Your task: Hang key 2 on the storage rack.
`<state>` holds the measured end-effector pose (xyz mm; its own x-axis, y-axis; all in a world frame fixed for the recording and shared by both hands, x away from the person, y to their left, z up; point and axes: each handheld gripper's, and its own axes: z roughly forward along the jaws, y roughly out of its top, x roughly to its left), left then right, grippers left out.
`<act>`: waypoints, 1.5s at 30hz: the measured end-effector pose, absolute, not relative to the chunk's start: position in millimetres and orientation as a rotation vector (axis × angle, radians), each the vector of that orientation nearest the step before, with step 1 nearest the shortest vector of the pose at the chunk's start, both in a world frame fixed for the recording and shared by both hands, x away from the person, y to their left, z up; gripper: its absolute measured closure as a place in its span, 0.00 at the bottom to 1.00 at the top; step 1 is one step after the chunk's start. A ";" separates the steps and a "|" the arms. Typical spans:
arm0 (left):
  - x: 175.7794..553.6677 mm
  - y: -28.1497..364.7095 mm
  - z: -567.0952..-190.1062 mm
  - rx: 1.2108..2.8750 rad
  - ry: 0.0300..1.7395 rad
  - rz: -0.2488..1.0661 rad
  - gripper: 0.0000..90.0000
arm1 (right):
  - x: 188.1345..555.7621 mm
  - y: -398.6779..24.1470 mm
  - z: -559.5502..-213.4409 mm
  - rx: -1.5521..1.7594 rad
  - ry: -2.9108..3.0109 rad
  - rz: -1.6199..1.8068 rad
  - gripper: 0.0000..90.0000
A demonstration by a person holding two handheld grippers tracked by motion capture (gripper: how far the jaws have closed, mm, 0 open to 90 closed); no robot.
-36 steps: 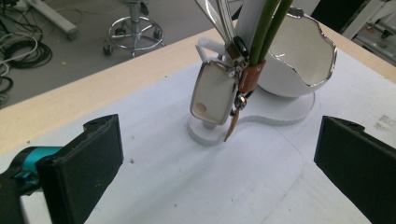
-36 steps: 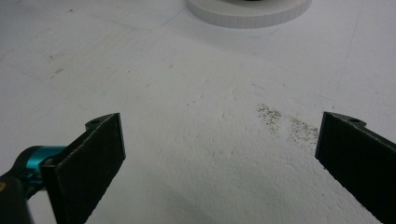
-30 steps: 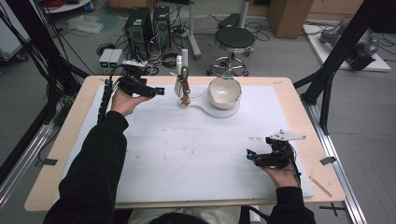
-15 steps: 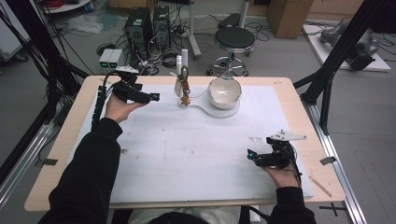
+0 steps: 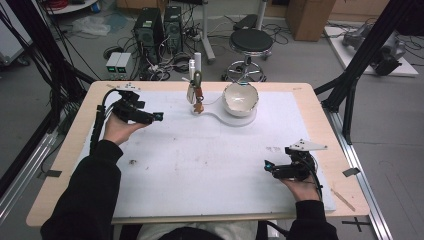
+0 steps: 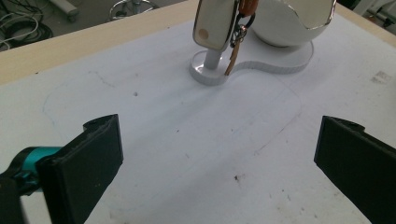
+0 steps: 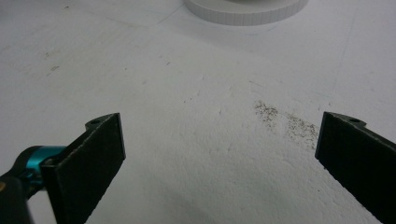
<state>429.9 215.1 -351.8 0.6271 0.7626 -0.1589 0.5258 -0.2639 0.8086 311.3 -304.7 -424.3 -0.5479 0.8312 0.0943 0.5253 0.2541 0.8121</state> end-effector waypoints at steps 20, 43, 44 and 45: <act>382.0 235.9 -371.9 1.992 1.001 0.352 0.02 | 311.6 -302.4 -424.8 1.239 2.188 1.189 0.01; 326.7 270.9 -413.7 1.999 1.026 0.344 0.02 | 312.0 -302.6 -427.2 1.243 2.195 1.176 0.01; 323.6 272.5 -415.6 1.995 1.031 0.350 0.02 | 312.0 -302.5 -427.3 1.246 2.198 1.176 0.01; 321.2 274.2 -417.5 1.994 1.032 0.352 0.02 | 312.1 -302.4 -427.4 1.245 2.199 1.175 0.01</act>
<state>321.2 274.2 -417.5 0.6209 0.7741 -0.1232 0.5375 -0.3060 0.7858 312.1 -302.4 -427.4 -0.5508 0.8297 0.0908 0.5365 0.2686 0.8000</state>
